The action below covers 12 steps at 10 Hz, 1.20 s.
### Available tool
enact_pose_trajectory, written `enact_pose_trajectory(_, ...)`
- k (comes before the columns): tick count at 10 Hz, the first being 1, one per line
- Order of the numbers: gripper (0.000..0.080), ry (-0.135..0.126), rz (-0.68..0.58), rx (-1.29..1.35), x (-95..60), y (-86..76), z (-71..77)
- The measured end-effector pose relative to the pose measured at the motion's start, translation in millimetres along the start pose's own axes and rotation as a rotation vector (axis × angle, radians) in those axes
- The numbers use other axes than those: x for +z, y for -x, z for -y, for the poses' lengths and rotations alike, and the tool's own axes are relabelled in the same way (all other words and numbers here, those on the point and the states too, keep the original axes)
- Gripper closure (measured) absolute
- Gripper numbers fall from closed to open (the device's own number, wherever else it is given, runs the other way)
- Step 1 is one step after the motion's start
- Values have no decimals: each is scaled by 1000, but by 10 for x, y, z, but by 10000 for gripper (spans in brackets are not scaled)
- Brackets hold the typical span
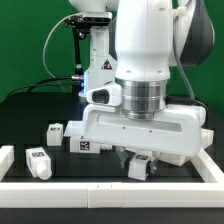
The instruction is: Assemble one leg
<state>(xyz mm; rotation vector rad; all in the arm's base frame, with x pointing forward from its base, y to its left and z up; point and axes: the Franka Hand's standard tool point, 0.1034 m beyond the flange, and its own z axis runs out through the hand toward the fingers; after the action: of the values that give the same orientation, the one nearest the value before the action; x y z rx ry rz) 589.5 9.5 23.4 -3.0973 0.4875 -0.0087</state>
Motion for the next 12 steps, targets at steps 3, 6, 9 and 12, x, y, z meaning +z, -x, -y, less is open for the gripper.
enact_pose_trajectory(3,515,0,-15,-217,-302,-106,-476)
enact_pose_trajectory(6,514,-2,-12,-209,-284,-96,-501)
enact_pose_trajectory(9,514,-4,-4,-254,-368,58,-597)
enact_pose_trajectory(12,514,-5,-22,-250,-530,431,-782)
